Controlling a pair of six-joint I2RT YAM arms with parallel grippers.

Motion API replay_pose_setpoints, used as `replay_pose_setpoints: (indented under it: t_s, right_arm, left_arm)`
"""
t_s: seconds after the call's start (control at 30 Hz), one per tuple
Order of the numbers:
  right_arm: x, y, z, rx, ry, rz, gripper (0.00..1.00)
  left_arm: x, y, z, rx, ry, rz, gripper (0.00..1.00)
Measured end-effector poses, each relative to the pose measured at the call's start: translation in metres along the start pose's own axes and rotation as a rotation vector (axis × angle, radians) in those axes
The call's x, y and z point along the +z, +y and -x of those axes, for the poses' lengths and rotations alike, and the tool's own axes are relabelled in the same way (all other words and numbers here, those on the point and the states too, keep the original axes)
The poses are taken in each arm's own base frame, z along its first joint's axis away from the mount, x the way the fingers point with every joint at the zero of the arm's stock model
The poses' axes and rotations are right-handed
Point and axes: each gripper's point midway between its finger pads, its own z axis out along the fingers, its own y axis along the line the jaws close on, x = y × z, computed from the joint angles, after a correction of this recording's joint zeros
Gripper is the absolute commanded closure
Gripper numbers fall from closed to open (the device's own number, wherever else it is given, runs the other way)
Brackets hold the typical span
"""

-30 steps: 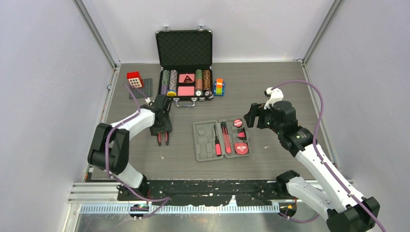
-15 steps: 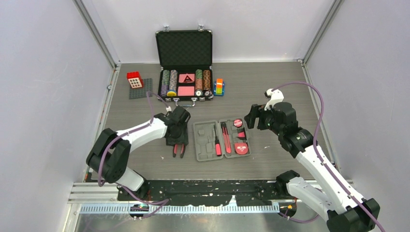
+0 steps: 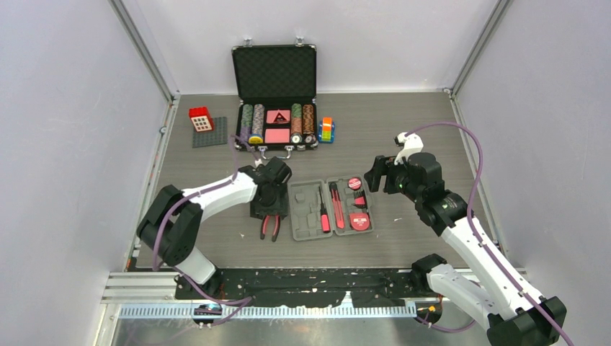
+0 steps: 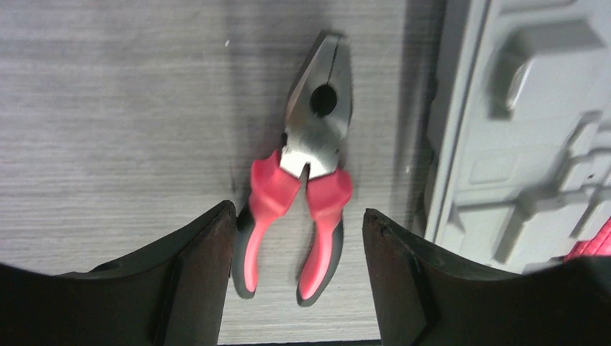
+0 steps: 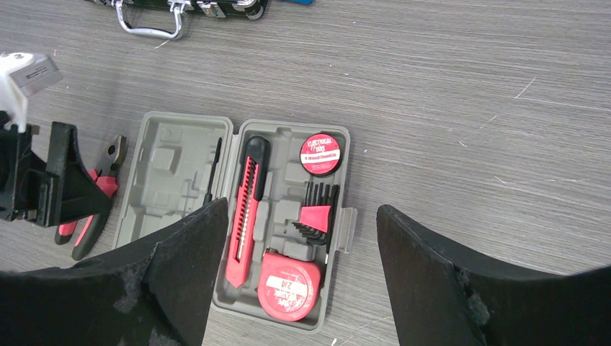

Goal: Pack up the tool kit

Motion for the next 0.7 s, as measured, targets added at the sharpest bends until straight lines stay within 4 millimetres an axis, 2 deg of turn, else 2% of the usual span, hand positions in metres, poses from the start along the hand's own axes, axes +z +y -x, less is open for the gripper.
replay_pose_setpoints:
  t_s: [0.23, 0.4, 0.47, 0.57, 0.7]
  right_arm:
    - [0.0, 0.003, -0.003, 0.0, 0.01, 0.017, 0.2]
    - [0.0, 0.004, -0.003, 0.0, 0.013, 0.027, 0.2]
    - [0.0, 0.006, -0.004, 0.0, 0.016, 0.035, 0.2]
    - [0.0, 0.01, -0.005, 0.003, 0.025, 0.059, 0.2]
    - [0.005, 0.018, -0.01, 0.009, 0.051, 0.101, 0.21]
  left_arm:
    - [0.01, -0.008, 0.009, 0.033, 0.024, 0.016, 0.59]
    - [0.009, -0.008, 0.009, 0.036, 0.022, 0.013, 0.86]
    - [0.008, -0.008, 0.009, 0.036, 0.015, 0.008, 0.92]
    - [-0.001, -0.004, 0.009, 0.041, -0.011, -0.003, 0.98]
    - [-0.029, -0.006, 0.022, 0.046, -0.122, -0.067, 1.0]
